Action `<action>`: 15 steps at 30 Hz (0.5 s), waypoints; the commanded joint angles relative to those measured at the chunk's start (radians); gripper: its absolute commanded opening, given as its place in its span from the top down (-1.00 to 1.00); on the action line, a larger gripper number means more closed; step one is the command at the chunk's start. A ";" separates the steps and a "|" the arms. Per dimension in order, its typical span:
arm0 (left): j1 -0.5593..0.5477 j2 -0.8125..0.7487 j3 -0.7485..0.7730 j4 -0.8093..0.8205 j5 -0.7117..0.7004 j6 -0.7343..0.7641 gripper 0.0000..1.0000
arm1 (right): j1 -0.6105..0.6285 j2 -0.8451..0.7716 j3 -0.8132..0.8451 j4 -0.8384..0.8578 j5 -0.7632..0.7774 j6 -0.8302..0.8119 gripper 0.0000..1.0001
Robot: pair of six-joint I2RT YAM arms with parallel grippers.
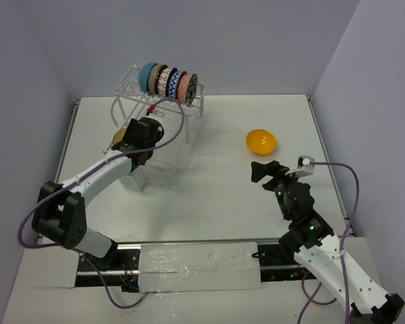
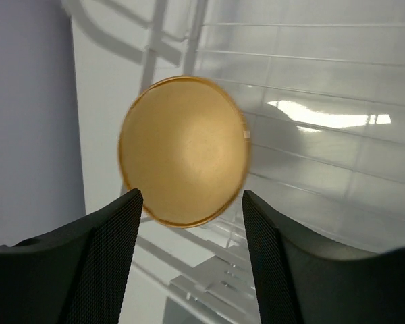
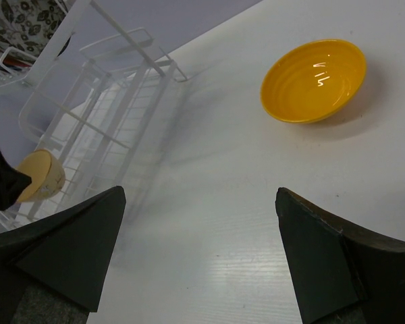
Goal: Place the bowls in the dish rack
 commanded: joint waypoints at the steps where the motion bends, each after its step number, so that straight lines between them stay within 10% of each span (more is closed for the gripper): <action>1: 0.099 -0.100 0.063 -0.071 0.116 -0.220 -0.33 | -0.008 0.010 -0.002 0.032 0.018 0.002 -1.00; 15: 0.314 0.006 0.268 -0.404 0.248 -0.748 -0.36 | -0.011 0.032 -0.001 0.035 0.013 0.005 -1.00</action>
